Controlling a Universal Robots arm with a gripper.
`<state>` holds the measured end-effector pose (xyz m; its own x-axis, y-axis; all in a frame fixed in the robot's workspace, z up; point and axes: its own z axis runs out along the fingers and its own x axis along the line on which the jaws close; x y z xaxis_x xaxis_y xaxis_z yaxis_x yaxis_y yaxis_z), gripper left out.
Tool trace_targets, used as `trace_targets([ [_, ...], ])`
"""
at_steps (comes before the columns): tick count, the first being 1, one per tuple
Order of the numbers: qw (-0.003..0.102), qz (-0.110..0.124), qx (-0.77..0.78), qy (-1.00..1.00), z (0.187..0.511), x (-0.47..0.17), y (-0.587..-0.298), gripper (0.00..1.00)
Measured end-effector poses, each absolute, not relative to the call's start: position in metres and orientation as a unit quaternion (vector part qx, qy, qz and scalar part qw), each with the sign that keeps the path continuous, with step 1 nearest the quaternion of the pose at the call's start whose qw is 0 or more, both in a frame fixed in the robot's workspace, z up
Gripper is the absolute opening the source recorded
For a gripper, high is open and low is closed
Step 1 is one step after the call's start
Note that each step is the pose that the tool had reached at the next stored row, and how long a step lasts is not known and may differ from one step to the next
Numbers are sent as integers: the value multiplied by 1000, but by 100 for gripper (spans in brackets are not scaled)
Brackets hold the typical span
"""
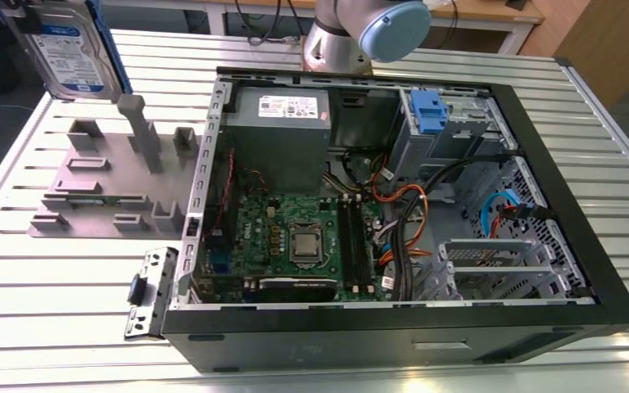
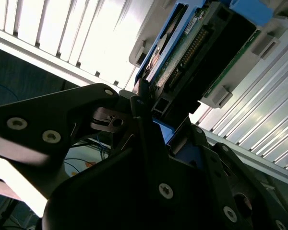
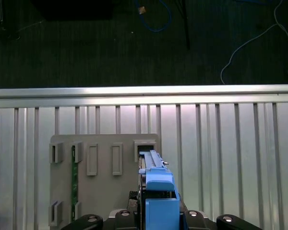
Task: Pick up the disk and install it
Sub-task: 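Pick up the disk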
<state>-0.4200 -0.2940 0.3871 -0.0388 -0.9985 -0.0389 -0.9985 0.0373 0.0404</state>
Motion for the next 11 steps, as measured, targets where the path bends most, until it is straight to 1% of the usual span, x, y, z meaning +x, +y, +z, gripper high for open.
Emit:
trace_targets([
  [11,0,-28,693,-720,393,-420,-294,36],
])
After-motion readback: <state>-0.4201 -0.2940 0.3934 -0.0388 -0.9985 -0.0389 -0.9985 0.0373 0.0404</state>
